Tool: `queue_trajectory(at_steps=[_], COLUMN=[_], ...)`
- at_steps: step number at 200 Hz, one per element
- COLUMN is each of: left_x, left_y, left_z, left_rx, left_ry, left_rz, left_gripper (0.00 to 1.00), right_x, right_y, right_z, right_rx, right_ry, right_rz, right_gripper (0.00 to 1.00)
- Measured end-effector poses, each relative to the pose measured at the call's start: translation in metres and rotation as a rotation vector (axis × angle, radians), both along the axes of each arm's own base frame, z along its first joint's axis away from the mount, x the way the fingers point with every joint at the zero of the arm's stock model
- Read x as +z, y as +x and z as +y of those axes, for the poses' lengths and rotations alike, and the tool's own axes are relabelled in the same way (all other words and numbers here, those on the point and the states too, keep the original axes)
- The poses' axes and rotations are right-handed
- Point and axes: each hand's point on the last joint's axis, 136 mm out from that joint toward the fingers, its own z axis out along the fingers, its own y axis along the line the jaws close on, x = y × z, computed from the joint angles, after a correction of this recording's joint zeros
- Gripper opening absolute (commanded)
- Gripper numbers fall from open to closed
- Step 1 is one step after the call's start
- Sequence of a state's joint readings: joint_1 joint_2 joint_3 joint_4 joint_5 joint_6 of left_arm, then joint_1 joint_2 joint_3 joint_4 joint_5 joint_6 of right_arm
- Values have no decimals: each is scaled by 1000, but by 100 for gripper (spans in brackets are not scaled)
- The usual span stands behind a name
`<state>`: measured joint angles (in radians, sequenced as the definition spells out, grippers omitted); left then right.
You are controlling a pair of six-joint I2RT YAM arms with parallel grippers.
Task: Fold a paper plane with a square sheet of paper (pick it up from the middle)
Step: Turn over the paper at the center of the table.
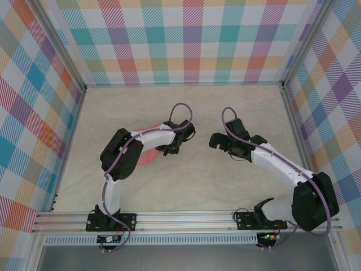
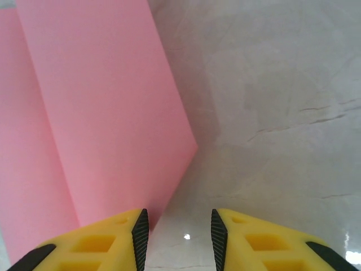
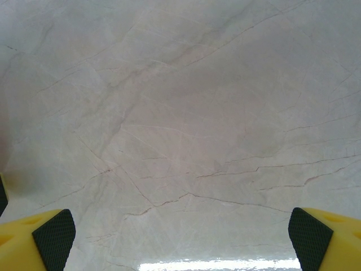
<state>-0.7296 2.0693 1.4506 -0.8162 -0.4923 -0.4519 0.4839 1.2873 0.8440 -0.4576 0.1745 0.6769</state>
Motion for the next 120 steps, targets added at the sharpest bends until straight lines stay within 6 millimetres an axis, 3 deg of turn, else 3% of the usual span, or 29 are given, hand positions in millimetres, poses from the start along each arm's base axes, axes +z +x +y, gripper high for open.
queue_trajectory(at_steps=[51, 120], left_x=[-5, -5], left_y=[1, 0], left_z=[-1, -4], left_rx=[30, 81], left_ry=[-109, -396], left_rz=[26, 81], left_gripper=[38, 38], right_x=[0, -7], right_y=[0, -3], right_z=[1, 8], right_rx=[3, 29], right_ry=[3, 22], right_rz=[2, 34], right_gripper=[100, 100])
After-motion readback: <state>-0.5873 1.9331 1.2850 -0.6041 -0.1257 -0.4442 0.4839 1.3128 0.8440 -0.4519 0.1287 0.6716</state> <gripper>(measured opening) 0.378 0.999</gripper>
